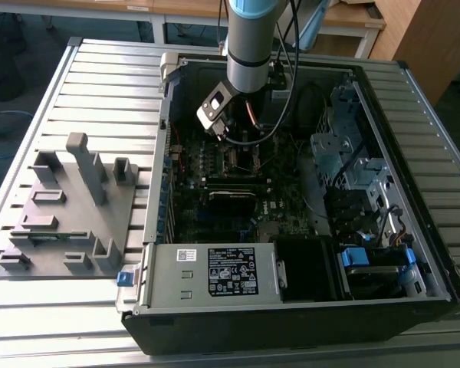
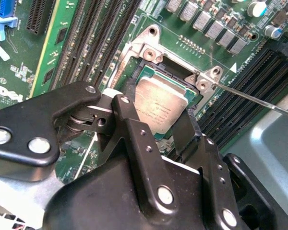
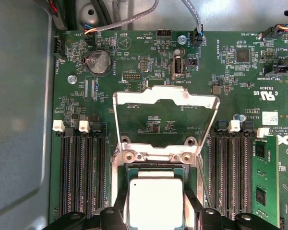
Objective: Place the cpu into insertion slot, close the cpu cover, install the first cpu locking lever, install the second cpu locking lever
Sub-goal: 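Place the cpu into insertion slot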
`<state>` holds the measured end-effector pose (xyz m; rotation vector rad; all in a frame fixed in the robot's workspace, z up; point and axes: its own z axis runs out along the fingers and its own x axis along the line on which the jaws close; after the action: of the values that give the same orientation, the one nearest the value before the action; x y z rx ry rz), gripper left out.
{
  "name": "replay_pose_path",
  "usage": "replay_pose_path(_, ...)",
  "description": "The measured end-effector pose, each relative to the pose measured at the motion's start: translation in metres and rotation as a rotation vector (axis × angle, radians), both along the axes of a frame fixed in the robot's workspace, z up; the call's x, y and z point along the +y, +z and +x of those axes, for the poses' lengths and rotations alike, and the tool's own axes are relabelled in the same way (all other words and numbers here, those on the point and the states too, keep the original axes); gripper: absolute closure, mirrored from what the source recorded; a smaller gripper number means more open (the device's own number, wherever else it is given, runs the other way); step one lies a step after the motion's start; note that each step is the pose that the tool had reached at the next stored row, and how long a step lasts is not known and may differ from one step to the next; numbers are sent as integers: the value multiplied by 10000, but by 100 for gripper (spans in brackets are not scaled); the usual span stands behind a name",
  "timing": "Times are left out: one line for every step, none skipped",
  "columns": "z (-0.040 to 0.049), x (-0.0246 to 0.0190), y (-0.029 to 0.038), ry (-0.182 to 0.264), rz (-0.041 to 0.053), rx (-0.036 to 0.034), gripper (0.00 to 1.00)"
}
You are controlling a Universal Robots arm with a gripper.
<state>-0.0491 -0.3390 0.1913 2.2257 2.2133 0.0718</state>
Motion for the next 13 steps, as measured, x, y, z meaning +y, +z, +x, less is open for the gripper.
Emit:
replay_pose_path(0, 0, 1, 0, -2, 2, 46)
replay_pose_path(0, 0, 2, 0, -4, 2, 46)
replay_pose_path(0, -1, 3, 1, -6, 4, 46)
replay_pose_path(0, -1, 3, 1, -8, 4, 46)
replay_pose_path(-1, -1, 3, 1, -9, 4, 46)
replay_pose_path(0, -1, 4, 1, -10, 4, 46)
replay_pose_path(0, -1, 7, 1, -9, 3, 46)
replay_pose_path(0, 0, 9, 1, -5, 2, 46)
replay_pose_path(0, 0, 10, 0, -6, 2, 46)
replay_pose_path(0, 0, 10, 1, -10, 1, 46)
replay_pose_path(0, -1, 11, 0, -13, 1, 46)
replay_pose_path(-1, -1, 12, 1, -17, 3, 46)
replay_pose_path(-1, -1, 12, 1, -19, 3, 46)
